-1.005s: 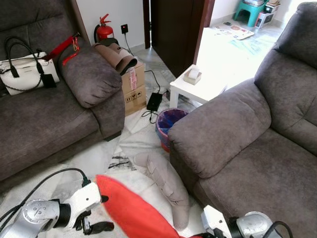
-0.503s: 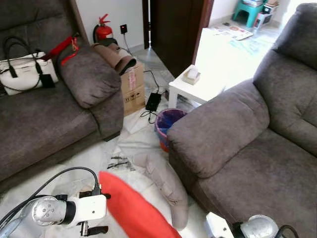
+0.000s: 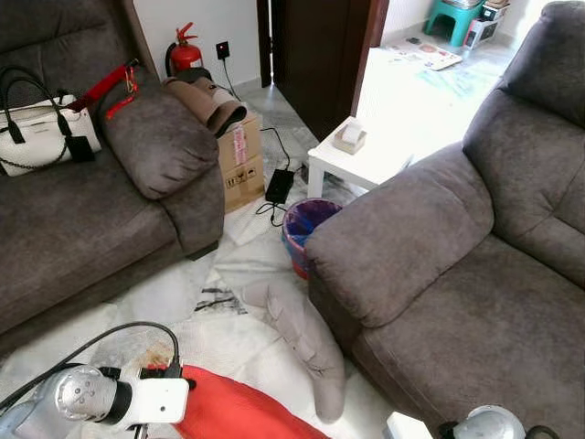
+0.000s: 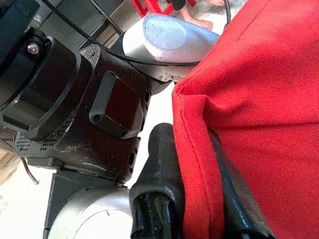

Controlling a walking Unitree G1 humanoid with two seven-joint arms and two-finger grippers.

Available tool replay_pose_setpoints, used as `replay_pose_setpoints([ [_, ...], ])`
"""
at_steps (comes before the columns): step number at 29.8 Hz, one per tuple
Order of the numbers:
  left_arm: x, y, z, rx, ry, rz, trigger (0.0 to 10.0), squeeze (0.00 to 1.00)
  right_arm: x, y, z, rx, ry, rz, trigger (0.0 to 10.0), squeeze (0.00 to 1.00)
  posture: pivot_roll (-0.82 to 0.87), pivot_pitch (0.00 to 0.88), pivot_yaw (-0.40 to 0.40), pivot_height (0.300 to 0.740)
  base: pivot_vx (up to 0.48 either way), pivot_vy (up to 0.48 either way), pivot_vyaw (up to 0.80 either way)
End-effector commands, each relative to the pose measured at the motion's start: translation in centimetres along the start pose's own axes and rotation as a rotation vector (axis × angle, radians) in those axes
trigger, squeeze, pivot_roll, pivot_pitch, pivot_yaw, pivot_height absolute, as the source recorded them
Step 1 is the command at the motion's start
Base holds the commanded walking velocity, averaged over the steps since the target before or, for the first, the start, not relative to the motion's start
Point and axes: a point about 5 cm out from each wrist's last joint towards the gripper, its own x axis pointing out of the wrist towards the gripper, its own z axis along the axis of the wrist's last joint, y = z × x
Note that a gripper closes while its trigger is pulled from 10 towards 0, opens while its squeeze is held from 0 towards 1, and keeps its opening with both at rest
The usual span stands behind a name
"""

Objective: Move the pillow to the sofa from floor

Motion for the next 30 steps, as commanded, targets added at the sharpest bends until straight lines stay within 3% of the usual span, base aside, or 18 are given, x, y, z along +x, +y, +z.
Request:
replay_pose_setpoints([
  [1,0.2,-0.9,-1.5,0.010,0.081,-0.035,10.0,0.00,-0.3,0.6,1.1,-0.041,-0.044,0.060,10.0,0.00,0.05,0.159,0.009,0.740,0.000,0.000,0.00],
  [6,0.4,-0.3,-2.0,0.060,0.119,0.047,10.0,0.00,-0.6,0.8,0.8,-0.035,-0.035,0.058,10.0,0.00,0.04,0.147,0.007,0.740,0.000,0.000,0.00],
  [7,0.4,0.7,-1.5,0.060,0.090,0.126,10.0,0.00,-0.7,0.9,0.7,-0.033,-0.035,0.057,10.0,0.00,0.04,0.139,0.007,0.740,0.000,0.000,0.00],
  [10,0.3,1.9,-0.3,0.083,0.024,0.195,10.0,0.00,-0.8,1.0,0.5,-0.027,-0.031,0.057,10.0,0.00,0.04,0.132,0.006,0.740,0.000,0.000,0.00],
  [15,0.5,2.3,-0.2,0.117,0.027,0.199,10.0,0.00,-0.6,1.0,0.5,-0.024,-0.031,0.060,10.0,0.00,0.04,0.135,0.002,0.740,0.000,0.000,0.00],
  [18,0.6,2.2,-0.8,0.155,0.070,0.192,10.0,0.00,-0.6,1.0,0.6,-0.021,-0.036,0.060,10.0,0.00,0.03,0.139,0.001,0.740,0.000,0.000,0.00],
  [30,2.5,0.1,-1.7,0.112,0.085,0.132,10.0,0.00,-1.2,1.5,0.5,-0.015,-0.032,0.055,10.0,0.00,0.00,0.159,-0.004,0.740,0.000,0.000,0.00],
])
